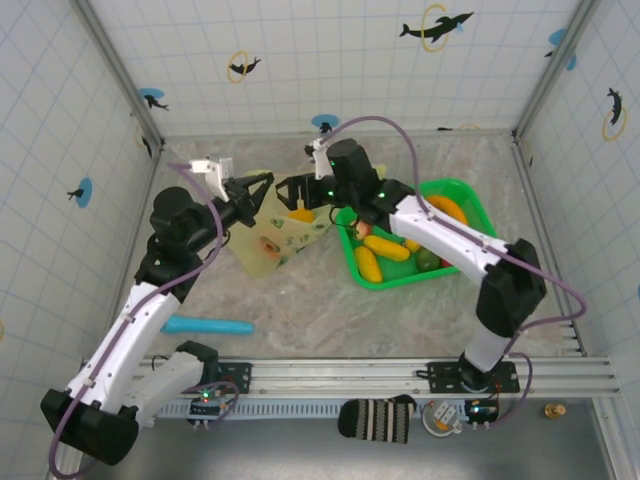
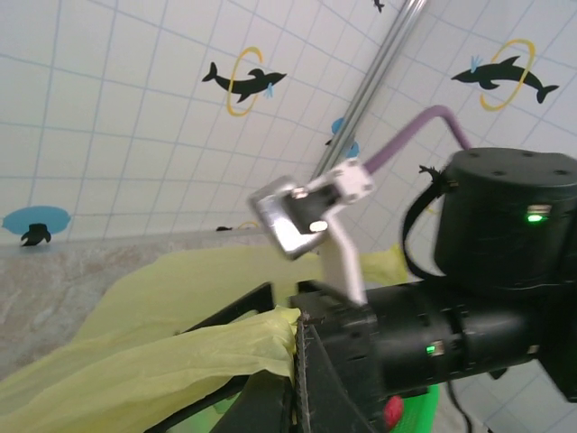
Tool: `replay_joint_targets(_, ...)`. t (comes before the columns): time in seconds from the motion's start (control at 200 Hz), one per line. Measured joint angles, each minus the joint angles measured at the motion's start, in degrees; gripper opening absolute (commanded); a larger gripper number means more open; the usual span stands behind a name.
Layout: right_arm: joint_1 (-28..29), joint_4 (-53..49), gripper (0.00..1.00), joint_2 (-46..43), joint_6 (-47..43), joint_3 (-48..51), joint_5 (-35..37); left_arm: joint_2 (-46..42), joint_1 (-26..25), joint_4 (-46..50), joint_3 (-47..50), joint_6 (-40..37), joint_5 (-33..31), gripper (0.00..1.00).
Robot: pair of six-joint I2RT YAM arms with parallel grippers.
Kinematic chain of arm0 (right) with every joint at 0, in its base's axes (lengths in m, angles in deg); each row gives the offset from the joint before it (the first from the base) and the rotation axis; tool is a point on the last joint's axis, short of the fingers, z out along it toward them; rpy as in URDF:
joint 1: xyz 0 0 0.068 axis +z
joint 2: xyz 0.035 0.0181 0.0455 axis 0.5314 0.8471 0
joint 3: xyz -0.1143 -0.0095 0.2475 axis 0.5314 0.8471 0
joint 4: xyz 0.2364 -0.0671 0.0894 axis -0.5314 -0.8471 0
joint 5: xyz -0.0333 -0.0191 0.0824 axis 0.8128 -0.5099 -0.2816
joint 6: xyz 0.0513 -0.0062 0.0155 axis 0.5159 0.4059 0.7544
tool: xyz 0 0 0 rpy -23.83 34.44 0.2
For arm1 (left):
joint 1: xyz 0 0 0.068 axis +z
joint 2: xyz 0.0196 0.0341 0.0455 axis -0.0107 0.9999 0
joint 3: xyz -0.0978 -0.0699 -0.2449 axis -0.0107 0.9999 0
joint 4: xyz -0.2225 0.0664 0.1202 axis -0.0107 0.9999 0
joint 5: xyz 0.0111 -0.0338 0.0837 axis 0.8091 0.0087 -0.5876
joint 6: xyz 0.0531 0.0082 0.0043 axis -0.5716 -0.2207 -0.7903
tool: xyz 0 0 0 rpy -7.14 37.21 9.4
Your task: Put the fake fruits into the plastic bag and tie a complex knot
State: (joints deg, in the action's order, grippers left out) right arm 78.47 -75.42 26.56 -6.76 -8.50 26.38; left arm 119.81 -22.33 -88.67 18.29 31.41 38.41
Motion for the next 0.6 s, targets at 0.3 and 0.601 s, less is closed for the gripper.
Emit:
replay_joint_targets(0.3,0.46,-0.02,0.70,-16.06,-3.93,11.15,2.67,-0.70,0.00,-1.84,1.11,0.61,-0.17,0.00)
replay_joint_targets(0.601,0.46,-3.34,0.59,-33.38,-8.13,22.43,-2.19,0.70,0.00,-2.51,1.11,0.59,-1.49,0.00)
